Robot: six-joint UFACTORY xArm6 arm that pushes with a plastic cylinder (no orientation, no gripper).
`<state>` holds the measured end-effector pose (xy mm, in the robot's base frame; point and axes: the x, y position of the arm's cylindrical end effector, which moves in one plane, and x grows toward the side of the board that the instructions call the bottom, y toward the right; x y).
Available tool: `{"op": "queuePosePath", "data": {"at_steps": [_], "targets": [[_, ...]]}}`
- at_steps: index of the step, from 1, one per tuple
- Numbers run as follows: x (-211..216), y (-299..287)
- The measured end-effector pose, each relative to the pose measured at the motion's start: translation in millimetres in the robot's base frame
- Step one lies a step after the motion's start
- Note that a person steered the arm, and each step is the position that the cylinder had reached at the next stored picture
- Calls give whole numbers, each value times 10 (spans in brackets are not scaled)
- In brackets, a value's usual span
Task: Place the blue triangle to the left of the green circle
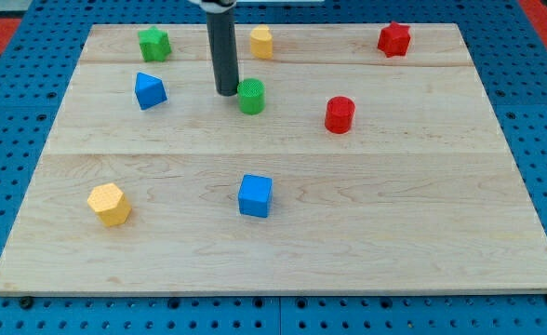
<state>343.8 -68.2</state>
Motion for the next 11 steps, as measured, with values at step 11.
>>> {"op": "queuePosePath", "data": {"at_steps": [11], "targets": [[-249, -935]]}}
